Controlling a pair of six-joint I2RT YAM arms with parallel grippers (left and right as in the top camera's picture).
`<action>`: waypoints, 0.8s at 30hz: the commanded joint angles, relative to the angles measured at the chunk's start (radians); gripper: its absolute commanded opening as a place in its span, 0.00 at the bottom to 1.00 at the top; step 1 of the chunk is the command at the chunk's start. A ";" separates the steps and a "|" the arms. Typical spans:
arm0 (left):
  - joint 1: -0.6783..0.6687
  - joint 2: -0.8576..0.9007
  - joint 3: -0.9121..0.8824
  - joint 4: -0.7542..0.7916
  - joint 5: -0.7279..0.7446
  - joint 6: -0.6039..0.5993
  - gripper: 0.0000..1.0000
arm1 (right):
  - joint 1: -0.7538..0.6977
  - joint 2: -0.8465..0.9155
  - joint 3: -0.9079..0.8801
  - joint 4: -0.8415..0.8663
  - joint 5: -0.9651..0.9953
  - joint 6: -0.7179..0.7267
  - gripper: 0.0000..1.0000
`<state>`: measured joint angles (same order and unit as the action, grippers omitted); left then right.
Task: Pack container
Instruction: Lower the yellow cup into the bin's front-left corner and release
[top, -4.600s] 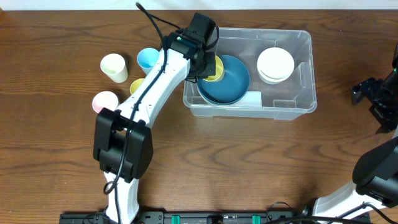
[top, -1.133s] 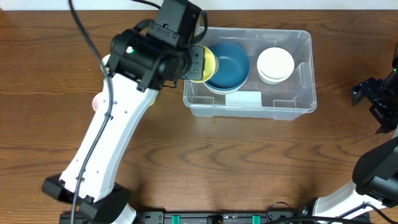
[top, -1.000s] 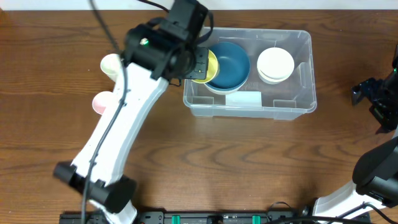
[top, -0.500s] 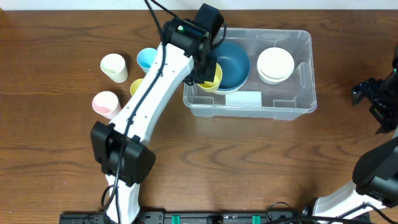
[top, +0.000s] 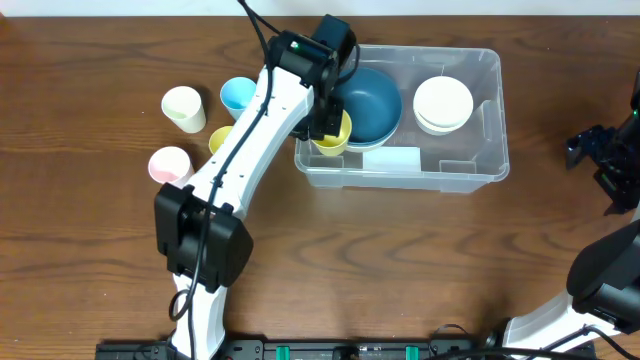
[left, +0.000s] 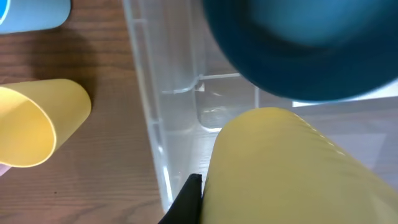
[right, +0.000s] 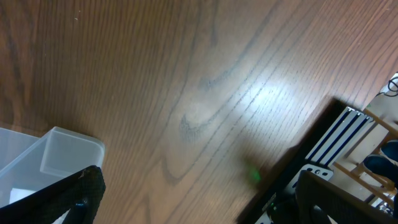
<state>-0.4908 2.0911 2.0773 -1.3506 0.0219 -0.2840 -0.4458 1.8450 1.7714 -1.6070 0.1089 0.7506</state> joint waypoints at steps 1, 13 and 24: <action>0.024 0.014 -0.024 0.006 -0.015 -0.002 0.06 | -0.001 -0.005 -0.001 -0.001 0.011 0.012 0.99; 0.035 0.014 -0.118 0.074 -0.014 -0.001 0.06 | -0.001 -0.005 -0.001 -0.001 0.011 0.012 0.99; 0.035 0.014 -0.148 0.080 -0.006 -0.001 0.06 | -0.001 -0.005 -0.001 -0.001 0.011 0.012 0.99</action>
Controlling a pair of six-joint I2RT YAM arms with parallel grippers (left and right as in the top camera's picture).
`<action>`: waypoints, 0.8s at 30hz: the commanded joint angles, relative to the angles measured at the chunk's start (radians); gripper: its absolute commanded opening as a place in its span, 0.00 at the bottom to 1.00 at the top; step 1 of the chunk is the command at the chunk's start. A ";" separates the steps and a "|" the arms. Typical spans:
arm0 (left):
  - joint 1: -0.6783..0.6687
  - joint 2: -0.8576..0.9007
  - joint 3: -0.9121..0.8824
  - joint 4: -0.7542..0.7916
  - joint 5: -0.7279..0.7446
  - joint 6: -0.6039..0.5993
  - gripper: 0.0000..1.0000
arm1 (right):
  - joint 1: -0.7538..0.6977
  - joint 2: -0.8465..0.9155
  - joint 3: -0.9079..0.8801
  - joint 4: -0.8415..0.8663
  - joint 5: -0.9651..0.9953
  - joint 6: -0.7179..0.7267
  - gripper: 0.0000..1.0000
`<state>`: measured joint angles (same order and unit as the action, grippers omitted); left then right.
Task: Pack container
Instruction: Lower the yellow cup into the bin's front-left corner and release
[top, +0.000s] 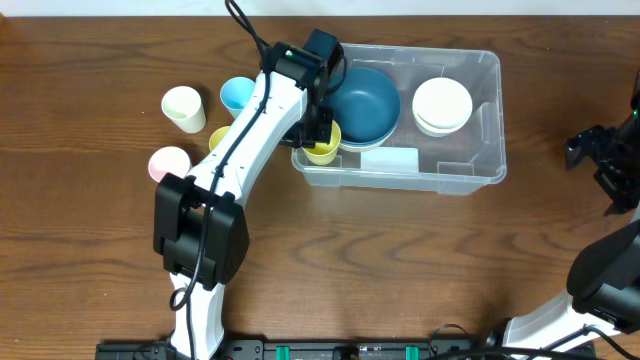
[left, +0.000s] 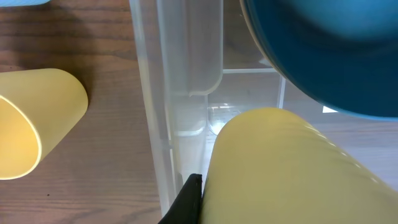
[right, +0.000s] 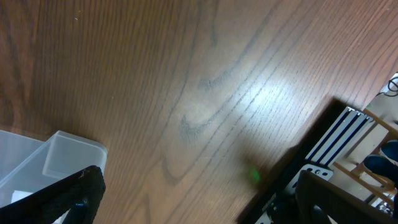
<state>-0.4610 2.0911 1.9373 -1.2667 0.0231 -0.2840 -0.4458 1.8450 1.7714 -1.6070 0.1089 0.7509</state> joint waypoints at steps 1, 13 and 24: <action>0.005 0.014 -0.008 -0.004 -0.008 -0.001 0.06 | -0.001 -0.005 -0.001 -0.001 0.011 0.011 0.99; 0.005 0.014 -0.008 0.007 -0.008 -0.001 0.17 | -0.001 -0.005 -0.001 -0.001 0.011 0.012 0.99; 0.007 -0.031 0.140 -0.039 -0.006 -0.002 0.23 | -0.001 -0.005 -0.001 -0.001 0.011 0.012 0.99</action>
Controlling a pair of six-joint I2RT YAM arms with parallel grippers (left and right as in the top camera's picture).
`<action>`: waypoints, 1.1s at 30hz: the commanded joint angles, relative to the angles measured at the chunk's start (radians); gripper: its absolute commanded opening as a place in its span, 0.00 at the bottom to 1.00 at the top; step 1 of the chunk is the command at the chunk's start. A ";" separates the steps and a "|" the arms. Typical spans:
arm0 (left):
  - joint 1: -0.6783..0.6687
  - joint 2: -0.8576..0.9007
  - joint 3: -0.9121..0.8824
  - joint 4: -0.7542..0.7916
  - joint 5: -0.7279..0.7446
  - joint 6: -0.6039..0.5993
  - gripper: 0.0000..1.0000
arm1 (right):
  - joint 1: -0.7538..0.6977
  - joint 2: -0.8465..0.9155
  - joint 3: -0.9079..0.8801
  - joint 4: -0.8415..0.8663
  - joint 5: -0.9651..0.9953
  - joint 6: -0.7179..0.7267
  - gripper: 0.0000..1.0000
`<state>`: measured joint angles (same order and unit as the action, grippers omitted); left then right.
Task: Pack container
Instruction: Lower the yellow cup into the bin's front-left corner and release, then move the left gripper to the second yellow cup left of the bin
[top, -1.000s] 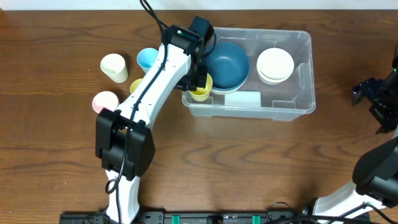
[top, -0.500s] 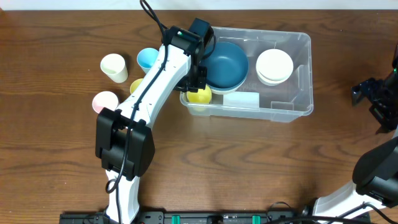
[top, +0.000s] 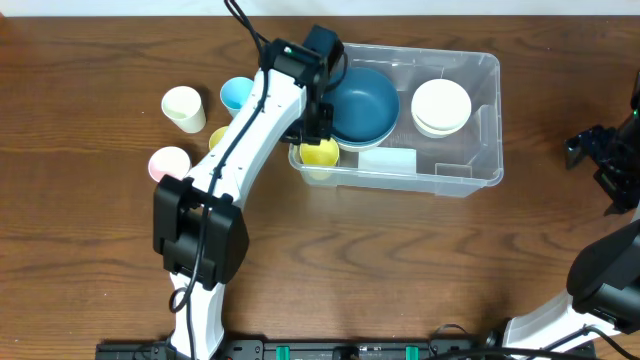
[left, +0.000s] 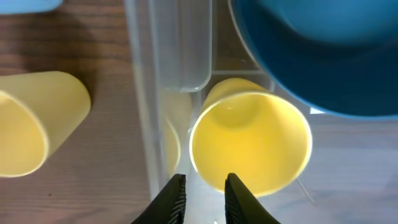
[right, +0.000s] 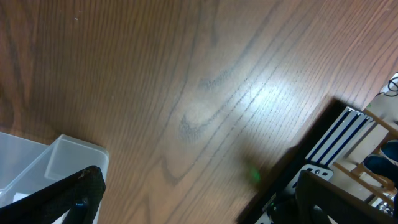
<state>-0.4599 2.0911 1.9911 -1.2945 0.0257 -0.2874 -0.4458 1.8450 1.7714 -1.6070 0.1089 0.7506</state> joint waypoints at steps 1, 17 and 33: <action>0.008 -0.049 0.110 -0.014 -0.009 0.000 0.23 | -0.001 -0.005 -0.001 -0.001 0.011 0.012 0.99; 0.279 -0.200 0.048 -0.182 -0.116 -0.062 0.34 | -0.001 -0.005 -0.001 -0.001 0.011 0.012 0.99; 0.327 -0.200 -0.324 0.052 -0.078 -0.210 0.34 | 0.000 -0.005 -0.001 -0.001 0.011 0.012 0.99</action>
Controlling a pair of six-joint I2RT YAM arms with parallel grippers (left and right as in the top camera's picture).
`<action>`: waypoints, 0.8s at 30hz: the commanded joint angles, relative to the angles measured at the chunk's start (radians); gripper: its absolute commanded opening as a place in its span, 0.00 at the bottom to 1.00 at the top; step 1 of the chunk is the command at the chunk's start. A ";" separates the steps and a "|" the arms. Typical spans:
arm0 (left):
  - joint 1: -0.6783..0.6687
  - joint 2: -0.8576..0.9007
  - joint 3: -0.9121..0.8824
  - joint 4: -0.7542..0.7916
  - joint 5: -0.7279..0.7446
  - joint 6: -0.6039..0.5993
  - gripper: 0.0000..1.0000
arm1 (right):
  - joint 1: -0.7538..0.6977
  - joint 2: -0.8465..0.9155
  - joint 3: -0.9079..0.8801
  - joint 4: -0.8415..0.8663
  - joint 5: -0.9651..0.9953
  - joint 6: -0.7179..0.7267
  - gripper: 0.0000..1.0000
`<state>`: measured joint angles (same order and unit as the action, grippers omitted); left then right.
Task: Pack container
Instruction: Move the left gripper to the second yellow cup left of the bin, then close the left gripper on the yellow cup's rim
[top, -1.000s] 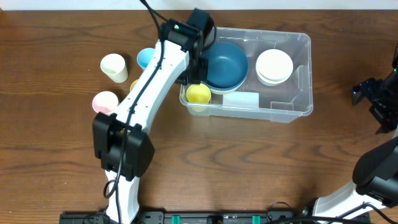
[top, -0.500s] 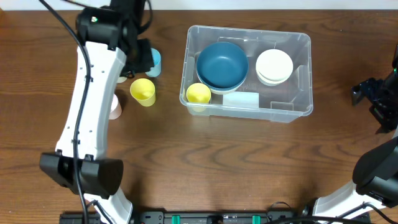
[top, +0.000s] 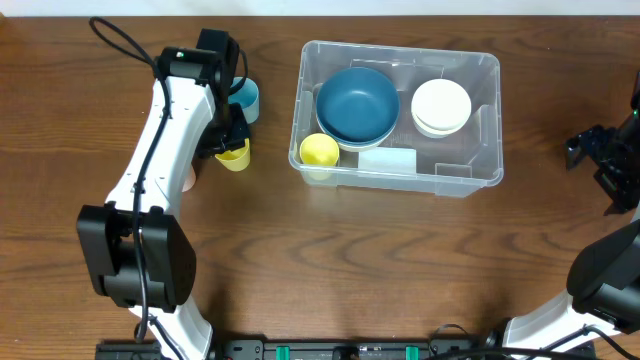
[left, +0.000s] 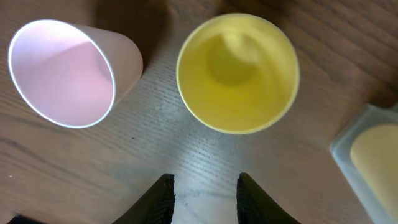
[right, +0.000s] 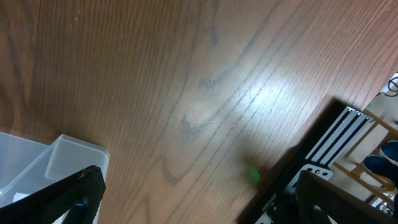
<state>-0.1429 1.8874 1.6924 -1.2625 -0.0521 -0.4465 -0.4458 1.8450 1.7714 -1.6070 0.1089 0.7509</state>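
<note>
The clear plastic container (top: 487, 118) holds a blue bowl (top: 357, 104), a stack of white plates (top: 442, 105), a white flat block (top: 388, 160) and a yellow cup (top: 319, 151) upright in its front left corner. My left gripper (left: 205, 196) hangs open and empty over the table left of the container, just short of a second yellow cup (left: 237, 73) and a pink cup (left: 62, 73), both upright. The container's corner (left: 367, 155) shows at the right of the left wrist view. My right gripper (right: 199, 205) is open over bare wood, far right.
A light blue cup (top: 246, 97) stands behind my left gripper (top: 228, 135), partly covered by the arm. The pink cup (top: 188, 180) peeks out beside the arm. My right gripper (top: 600, 160) sits near the table's right edge.
My left gripper was open over the yellow cup in the container's corner. Now it is open over the yellow and pink cups on the table, left of the container. That cup stays inside.
My left gripper held a yellow cup over the container's left front corner, then lower inside that corner. Then it was open with the cup standing upright in the corner. Now it is over the table cups. The right arm has not moved.
</note>
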 joint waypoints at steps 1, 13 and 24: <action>0.010 0.004 -0.033 0.032 0.000 -0.061 0.34 | 0.000 -0.005 -0.001 -0.001 0.011 0.012 0.99; 0.018 0.004 -0.053 0.135 0.018 -0.203 0.34 | 0.000 -0.005 -0.001 -0.001 0.011 0.012 0.99; 0.064 0.004 -0.092 0.144 0.018 -0.228 0.34 | 0.000 -0.005 -0.001 -0.001 0.011 0.012 0.99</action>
<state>-0.0940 1.8874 1.6302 -1.1187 -0.0296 -0.6548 -0.4458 1.8450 1.7714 -1.6070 0.1089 0.7506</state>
